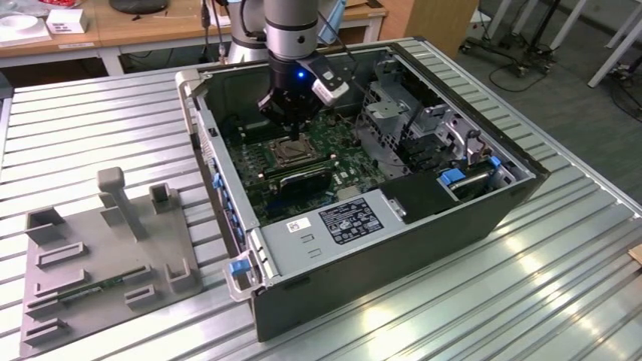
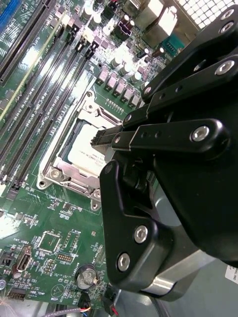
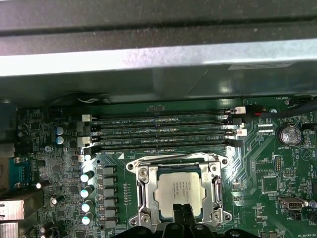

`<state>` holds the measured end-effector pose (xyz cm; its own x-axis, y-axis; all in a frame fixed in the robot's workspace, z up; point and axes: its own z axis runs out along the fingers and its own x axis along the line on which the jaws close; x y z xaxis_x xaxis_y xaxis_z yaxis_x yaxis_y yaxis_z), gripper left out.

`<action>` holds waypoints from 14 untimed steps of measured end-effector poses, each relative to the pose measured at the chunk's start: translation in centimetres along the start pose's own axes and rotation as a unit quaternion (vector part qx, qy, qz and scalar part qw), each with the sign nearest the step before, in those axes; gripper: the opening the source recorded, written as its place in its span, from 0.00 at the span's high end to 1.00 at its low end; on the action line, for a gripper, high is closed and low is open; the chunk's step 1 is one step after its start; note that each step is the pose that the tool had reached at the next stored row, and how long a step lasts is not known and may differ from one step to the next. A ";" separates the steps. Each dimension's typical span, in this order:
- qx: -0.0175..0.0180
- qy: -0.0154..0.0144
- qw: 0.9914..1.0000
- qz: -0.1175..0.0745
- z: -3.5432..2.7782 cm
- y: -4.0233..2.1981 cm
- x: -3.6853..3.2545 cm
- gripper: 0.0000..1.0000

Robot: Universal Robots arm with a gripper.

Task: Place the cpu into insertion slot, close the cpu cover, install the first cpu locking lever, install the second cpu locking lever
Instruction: 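Install the second cpu locking lever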

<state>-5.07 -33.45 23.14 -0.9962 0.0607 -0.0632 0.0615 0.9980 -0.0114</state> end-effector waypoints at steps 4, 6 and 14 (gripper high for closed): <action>0.000 0.000 1.000 0.000 0.00 -0.06 0.00 0.89; 0.000 0.000 1.000 0.000 0.00 -0.17 -0.01 0.89; 0.000 0.000 1.000 0.000 0.00 -0.26 -0.01 0.89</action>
<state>-5.07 -33.72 23.14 -0.9962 0.0606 -0.0633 0.0614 0.9981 -0.0107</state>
